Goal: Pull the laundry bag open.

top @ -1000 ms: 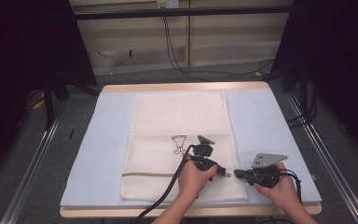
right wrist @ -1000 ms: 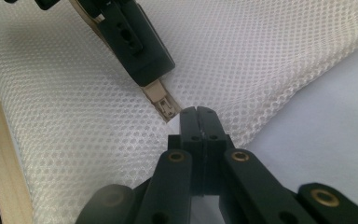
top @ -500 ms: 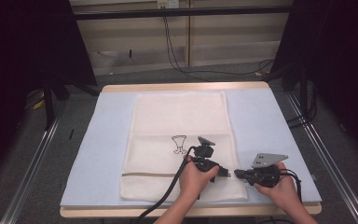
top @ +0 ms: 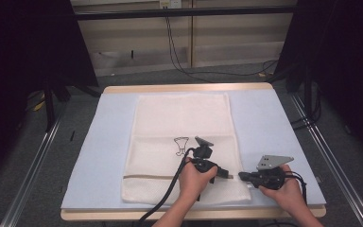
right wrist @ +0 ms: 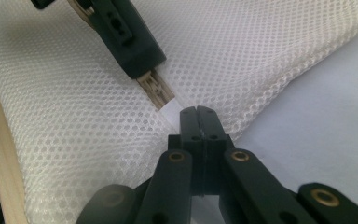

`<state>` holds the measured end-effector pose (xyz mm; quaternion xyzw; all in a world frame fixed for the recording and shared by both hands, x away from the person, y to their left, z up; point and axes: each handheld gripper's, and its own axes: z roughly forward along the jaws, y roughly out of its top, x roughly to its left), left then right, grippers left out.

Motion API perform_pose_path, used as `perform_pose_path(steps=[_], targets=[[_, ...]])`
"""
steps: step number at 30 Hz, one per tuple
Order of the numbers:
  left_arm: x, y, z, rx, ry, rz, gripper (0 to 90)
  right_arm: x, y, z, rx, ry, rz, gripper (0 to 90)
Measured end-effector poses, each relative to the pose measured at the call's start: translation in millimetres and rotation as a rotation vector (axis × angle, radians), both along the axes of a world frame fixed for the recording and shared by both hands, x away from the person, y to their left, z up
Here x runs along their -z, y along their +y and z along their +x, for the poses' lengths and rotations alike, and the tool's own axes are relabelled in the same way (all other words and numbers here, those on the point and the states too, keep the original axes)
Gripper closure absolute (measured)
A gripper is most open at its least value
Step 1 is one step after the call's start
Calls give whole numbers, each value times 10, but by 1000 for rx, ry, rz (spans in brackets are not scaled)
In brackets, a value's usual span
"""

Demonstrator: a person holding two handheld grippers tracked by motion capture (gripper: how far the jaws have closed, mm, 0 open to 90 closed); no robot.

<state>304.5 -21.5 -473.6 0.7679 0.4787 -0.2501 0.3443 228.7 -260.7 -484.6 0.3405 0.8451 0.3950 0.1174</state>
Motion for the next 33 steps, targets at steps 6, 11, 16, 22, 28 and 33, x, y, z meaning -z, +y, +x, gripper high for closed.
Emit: perform_pose_path(steps=[6,11,16,22,28,33], targets=[[-27,180,26,-3,17,-20,875,0,5,2,-9,-5,-4,900],[-57,277,24,-4,6,-10,875,-2,11,-4,-13,-13,-14,900],[-86,400,30,-15,-11,-1,875,1,9,-5,-17,-15,-12,900],[-94,544,52,-22,-15,10,875,-3,13,-9,-12,-12,-16,900],[-108,672,71,-35,-11,14,875,1,9,-4,-13,-10,-10,900],[-116,751,76,-28,-8,6,875,-2,12,-6,-11,-11,-16,900]])
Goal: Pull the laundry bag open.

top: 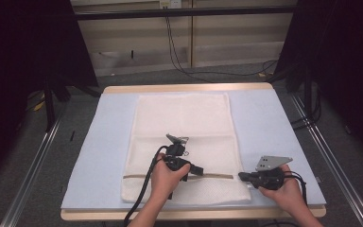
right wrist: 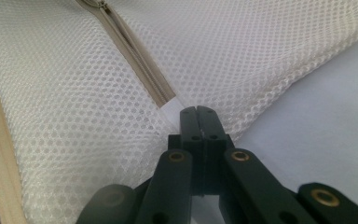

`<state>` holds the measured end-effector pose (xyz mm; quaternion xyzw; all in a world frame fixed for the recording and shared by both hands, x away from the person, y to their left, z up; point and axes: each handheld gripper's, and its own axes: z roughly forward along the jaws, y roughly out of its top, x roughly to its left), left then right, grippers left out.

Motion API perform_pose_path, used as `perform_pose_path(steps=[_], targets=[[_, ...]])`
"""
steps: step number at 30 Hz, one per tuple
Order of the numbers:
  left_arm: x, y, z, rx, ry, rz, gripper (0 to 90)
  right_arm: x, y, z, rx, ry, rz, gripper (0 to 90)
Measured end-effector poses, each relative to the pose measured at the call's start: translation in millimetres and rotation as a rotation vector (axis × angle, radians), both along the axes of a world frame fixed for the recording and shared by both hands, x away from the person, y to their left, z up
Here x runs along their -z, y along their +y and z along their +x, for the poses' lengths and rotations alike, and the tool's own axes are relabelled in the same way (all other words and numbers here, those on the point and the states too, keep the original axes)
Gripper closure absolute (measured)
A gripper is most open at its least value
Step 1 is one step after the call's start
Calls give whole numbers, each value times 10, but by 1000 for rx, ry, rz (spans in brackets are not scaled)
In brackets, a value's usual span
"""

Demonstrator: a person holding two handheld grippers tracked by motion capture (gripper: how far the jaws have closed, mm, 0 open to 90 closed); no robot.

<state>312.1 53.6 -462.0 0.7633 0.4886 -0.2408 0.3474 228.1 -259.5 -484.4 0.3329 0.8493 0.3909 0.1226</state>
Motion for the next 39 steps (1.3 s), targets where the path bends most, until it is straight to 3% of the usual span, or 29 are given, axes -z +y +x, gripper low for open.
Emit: perform_pose_path(steps=[8,12,17,21,39], targets=[[-13,75,7,4,-5,10,874,0,2,-2,4,2,1,900],[-17,183,26,-5,9,-2,875,0,6,-5,3,0,-1,900],[-20,312,37,-13,-8,14,875,-1,2,-3,9,8,3,900],[-10,412,40,-24,12,-2,874,0,5,-6,10,6,3,900],[-21,801,43,-76,25,-31,874,11,-8,-1,7,5,14,900]])
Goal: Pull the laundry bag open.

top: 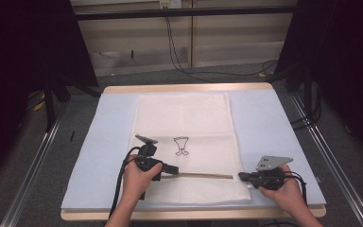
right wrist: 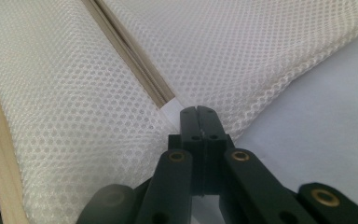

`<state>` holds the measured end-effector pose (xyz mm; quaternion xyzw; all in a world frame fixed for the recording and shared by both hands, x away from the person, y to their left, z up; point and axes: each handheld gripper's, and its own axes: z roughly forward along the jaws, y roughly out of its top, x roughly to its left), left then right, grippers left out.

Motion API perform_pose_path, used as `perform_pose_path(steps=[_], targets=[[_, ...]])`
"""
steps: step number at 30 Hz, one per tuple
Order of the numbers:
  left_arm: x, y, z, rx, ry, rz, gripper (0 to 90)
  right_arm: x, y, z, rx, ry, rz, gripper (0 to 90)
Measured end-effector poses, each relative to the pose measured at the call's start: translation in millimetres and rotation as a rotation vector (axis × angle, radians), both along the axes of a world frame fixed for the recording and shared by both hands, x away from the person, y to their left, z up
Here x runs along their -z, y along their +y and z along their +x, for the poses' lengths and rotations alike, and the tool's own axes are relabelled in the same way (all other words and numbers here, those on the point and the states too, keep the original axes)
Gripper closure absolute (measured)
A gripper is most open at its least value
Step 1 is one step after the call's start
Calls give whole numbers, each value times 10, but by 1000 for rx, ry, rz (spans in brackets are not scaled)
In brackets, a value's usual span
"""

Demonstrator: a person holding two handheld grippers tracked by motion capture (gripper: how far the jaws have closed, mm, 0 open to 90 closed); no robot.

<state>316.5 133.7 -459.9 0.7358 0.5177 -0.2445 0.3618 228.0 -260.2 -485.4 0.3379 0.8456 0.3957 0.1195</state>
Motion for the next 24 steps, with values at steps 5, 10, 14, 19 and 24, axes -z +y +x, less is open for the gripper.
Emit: perform_pose_path(steps=[5,10,14,19,24], targets=[[12,112,-11,-14,-2,-3,874,0,1,-1,1,0,0,900],[11,186,-16,-27,-1,-9,874,1,1,-1,3,1,3,900],[7,209,-27,-27,-1,-12,874,2,1,-1,4,1,4,900],[0,211,-37,-30,-1,-6,874,4,-1,-1,0,0,4,900],[-7,339,-42,-53,-2,4,874,3,2,-4,1,2,3,900]])
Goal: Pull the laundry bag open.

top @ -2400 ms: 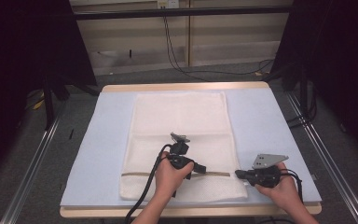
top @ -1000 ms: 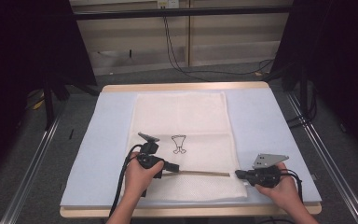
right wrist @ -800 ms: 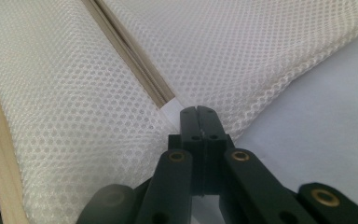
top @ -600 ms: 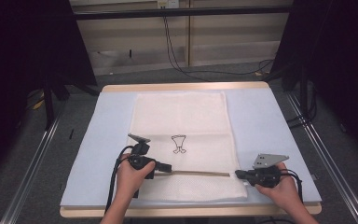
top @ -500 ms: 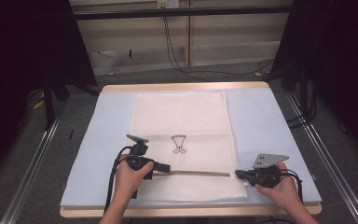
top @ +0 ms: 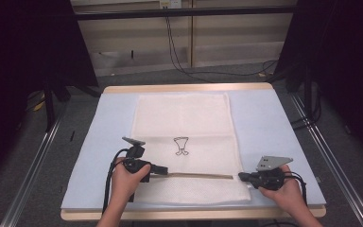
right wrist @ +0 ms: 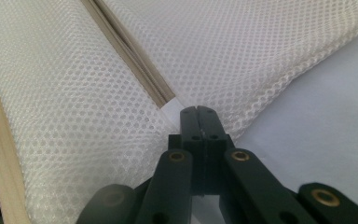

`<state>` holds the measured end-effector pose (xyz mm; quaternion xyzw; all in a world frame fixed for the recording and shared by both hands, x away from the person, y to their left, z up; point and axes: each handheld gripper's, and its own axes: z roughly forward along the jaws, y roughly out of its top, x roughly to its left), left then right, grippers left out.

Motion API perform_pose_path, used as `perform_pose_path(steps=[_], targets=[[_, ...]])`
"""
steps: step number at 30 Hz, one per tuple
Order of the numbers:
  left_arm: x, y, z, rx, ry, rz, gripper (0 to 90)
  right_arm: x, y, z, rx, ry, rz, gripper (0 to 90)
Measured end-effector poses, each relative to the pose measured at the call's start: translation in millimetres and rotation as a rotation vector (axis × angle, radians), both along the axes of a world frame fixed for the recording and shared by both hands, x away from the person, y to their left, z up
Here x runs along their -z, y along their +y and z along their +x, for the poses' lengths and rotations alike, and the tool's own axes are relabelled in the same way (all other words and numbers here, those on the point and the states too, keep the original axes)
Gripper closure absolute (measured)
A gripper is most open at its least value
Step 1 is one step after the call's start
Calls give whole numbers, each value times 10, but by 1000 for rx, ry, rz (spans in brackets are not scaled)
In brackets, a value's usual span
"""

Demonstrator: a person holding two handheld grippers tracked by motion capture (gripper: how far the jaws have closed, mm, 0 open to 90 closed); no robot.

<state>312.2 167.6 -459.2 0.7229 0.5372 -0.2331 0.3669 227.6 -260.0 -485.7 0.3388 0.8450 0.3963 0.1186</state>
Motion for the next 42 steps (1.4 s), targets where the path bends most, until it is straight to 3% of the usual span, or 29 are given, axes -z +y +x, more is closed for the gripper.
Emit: perform_pose_path(steps=[11,19,22,29,42], targets=[[-9,296,-12,-22,-10,1,874,0,0,1,1,1,0,900],[2,516,-41,-51,6,8,874,-1,2,-2,0,2,-2,900],[12,616,-53,-85,6,21,874,-1,1,1,0,0,-2,900],[10,842,-62,-115,11,6,874,-1,1,1,0,0,-1,900],[65,1145,-69,-179,15,23,873,-2,4,-4,-2,-1,-3,900]])
